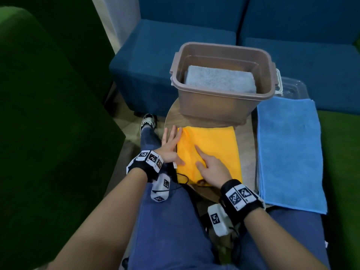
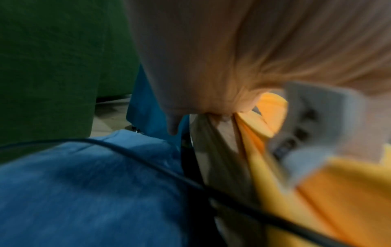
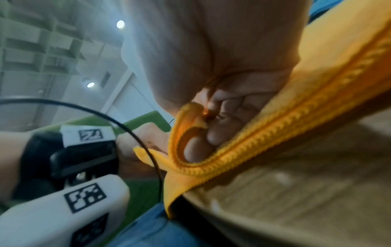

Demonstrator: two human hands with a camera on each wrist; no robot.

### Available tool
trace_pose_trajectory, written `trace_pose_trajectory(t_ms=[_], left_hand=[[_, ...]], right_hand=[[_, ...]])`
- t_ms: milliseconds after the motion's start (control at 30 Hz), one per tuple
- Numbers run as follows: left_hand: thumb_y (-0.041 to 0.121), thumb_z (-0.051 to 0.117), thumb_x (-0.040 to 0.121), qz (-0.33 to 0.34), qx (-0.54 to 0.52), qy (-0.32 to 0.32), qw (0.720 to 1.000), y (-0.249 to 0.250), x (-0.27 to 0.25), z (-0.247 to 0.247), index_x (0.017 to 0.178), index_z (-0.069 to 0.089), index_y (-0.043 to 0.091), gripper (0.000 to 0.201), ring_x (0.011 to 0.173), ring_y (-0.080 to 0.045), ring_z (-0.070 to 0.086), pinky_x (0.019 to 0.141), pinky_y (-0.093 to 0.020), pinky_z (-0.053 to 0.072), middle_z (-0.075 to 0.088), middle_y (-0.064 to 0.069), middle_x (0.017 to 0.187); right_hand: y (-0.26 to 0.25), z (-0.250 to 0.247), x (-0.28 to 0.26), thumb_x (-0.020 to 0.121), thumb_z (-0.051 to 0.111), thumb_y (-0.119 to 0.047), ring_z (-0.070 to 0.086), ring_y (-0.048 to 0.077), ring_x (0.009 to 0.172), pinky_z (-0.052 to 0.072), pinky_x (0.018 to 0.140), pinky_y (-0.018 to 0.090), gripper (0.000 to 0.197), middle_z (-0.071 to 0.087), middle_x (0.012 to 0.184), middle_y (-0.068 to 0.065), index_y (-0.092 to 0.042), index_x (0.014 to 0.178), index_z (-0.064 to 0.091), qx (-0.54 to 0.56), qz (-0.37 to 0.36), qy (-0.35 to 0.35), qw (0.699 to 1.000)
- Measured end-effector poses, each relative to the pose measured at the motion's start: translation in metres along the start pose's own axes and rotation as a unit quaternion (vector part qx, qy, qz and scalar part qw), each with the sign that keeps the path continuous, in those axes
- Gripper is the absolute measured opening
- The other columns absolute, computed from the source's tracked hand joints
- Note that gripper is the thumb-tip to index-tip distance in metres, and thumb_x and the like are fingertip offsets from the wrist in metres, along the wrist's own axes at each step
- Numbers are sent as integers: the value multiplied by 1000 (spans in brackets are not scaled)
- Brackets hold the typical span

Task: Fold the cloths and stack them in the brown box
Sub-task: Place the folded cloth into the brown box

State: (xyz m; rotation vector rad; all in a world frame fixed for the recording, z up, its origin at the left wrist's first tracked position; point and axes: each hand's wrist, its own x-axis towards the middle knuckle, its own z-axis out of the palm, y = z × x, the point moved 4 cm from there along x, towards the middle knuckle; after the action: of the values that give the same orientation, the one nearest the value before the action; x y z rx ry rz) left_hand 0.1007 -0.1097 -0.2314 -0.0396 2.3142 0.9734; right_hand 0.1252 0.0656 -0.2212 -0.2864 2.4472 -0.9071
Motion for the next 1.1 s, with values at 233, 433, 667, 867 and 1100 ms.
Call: trace_pose_trajectory(t_ms=[233,433,667,867,1100], left_hand=[[-5,61,76,11,-40,2,999,-3,2,2,153,-1,37,108,138,-18,-38,115,-44,-12,-29,8,156],[4,39,97,-16,-202,51,978,2,4,2,154,16,28,66,147,-13,-15,114,-23,-1,-5,8,162],[19,46,101,-16,-312,97,945,1,6,6,153,21,21,57,148,-10,0,97,-4,16,-11,12,159],[12,42,103,8,-301,138,944,6,4,9,154,10,13,61,130,16,4,84,11,19,-11,8,159],[36,32,104,19,-49,102,993,-3,8,8,148,35,13,50,141,-18,-32,108,-19,-17,-17,2,160]], right_hand=[[22,-27,2,101,43,-29,66,15,57,57,69,42,55,58,71,-7,-45,150,23,28,25,-22,999],[-17,-11,-3,98,48,-32,53,24,56,49,54,44,56,51,57,8,-33,151,30,-49,-34,6,998],[-33,17,-1,100,42,-31,59,32,88,34,57,35,63,63,89,8,-22,156,14,-185,-19,-6,983],[-31,6,-9,99,41,-25,59,32,86,35,60,34,63,65,92,13,-22,155,14,-152,25,80,985],[-34,23,-14,100,42,-43,61,32,90,36,60,35,69,66,100,13,-21,155,6,-196,-46,-27,979]])
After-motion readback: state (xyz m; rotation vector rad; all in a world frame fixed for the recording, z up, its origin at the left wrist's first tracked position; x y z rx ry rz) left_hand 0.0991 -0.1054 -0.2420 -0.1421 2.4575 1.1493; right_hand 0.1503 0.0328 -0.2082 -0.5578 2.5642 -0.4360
